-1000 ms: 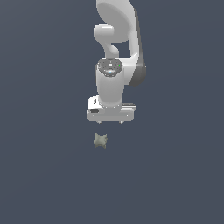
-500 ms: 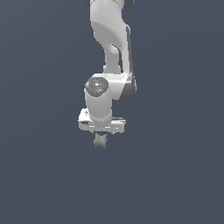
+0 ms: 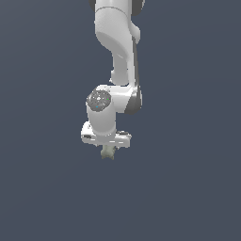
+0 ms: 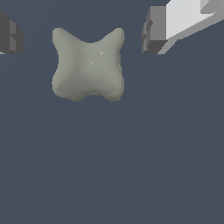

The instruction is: Pick up the object and move it to a goal position.

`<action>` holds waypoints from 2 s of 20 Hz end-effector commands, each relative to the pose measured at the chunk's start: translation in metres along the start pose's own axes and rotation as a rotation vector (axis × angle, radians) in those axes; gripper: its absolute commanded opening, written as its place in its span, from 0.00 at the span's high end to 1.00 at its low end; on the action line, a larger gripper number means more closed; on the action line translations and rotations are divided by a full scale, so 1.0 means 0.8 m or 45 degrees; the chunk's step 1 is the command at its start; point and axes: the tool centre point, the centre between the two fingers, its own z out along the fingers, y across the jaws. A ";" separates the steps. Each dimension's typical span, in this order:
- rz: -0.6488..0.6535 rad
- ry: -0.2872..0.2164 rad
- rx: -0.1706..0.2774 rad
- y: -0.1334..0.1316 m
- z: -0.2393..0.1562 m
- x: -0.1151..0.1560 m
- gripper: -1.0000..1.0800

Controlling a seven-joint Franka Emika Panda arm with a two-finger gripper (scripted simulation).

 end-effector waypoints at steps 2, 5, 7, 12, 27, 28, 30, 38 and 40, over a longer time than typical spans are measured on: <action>0.000 0.001 0.000 0.000 0.004 0.000 0.04; 0.000 0.001 0.000 0.000 0.018 0.000 0.04; 0.000 0.001 0.000 0.000 0.032 0.000 0.04; 0.002 0.002 0.000 0.000 0.060 0.000 0.04; 0.002 0.002 0.000 0.000 0.063 0.002 1.00; 0.002 0.002 0.000 0.000 0.063 0.001 1.00; 0.002 0.002 0.000 -0.001 0.061 0.000 1.00; 0.002 0.002 0.000 -0.016 0.037 -0.017 1.00; 0.002 0.002 0.000 -0.022 0.026 -0.025 1.00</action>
